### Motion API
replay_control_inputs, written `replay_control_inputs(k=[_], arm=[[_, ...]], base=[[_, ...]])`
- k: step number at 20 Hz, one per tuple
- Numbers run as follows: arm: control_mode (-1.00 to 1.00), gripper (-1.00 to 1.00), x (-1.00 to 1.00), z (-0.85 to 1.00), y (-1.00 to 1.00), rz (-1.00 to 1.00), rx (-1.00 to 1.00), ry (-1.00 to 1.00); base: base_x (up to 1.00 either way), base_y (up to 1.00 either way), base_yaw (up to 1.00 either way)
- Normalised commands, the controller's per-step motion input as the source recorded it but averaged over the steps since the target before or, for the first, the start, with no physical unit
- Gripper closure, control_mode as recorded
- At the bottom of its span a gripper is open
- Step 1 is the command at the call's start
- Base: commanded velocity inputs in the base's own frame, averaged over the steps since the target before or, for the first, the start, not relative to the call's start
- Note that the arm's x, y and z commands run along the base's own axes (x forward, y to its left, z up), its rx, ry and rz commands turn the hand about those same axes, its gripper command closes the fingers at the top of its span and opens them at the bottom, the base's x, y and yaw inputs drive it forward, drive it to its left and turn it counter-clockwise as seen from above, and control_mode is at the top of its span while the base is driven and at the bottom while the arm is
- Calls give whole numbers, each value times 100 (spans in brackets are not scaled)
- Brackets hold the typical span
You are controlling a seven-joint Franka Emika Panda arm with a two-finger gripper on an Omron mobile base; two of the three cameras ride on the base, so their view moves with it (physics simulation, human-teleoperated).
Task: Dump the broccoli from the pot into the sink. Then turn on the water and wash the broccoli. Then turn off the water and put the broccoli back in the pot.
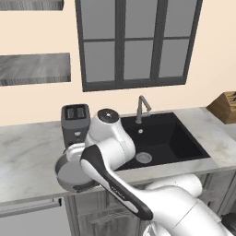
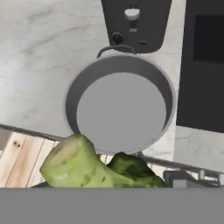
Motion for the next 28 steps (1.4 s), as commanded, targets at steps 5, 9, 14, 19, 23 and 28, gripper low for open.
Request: replay_control_inputs(k=[5, 9, 14, 19, 23, 28], arm=[[-100, 100, 33, -33, 6, 0, -4, 12], [-100, 100, 33, -47, 11, 0, -7, 12], [-100, 100, 41, -38, 15, 0, -6, 9], [-100, 100, 35, -32, 13, 0, -6, 8], [-100, 100, 24, -31, 9, 0, -5, 6], [-100, 100, 21, -34, 9, 0, -5, 6]], base=[[0, 0, 0], [0, 0, 0], [0, 0, 0], [0, 0, 0], [0, 0, 0], [0, 0, 0]])
